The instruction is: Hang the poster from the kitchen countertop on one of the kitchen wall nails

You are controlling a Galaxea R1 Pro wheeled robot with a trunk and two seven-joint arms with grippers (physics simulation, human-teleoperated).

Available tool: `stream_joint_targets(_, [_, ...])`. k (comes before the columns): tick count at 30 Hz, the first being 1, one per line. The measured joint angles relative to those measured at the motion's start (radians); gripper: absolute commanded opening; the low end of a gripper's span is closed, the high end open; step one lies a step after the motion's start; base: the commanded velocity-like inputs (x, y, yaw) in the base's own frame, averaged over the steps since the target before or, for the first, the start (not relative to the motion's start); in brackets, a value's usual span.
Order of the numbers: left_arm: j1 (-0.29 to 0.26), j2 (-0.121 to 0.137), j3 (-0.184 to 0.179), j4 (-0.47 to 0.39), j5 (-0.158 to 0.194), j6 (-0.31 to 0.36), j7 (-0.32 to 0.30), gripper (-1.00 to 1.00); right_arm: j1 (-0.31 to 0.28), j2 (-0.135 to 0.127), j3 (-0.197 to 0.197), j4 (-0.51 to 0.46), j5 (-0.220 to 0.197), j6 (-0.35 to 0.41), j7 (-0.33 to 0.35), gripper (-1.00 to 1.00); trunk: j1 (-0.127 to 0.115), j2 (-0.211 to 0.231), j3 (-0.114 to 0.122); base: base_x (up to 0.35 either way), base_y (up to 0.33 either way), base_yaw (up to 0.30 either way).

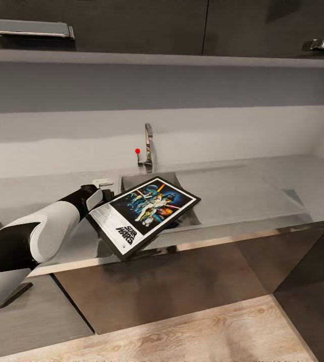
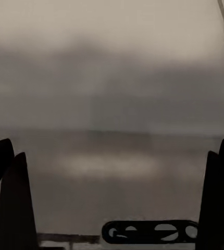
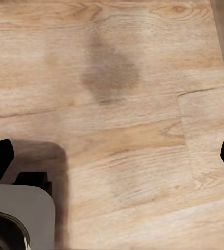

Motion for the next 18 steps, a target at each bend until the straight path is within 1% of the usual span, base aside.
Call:
stream_joint_targets(3, [0.000,0.000,0.000,0.000,0.000,0.000,0.001,1.00,0.000,0.000,0.000,0.000,0.000,0.000,0.000,1.00,0.000,0.000,0.000,-0.148,-0.160,0.000])
stream_joint_targets(9, [0.000,0.000,-0.001,0.000,0.000,0.000,0.001,1.00,0.000,0.000,-0.001,0.000,0.000,0.000,0.000,1.00,0.000,0.000,0.000,-0.068,-0.070,0.000])
stream_joint_targets(14, [0.000,0.000,-0.010,-0.001,-0.006,0.002,-0.001,1.00,0.000,0.000,-0.001,0.000,0.000,0.000,0.000,1.00,0.000,0.000,0.000,-0.161,-0.149,0.000])
stream_joint_targets(18, [0.000,0.000,-0.007,0.000,-0.002,0.001,-0.005,1.00,0.000,0.000,0.000,0.000,0.000,0.000,0.000,1.00,0.000,0.000,0.000,-0.062,-0.057,0.000])
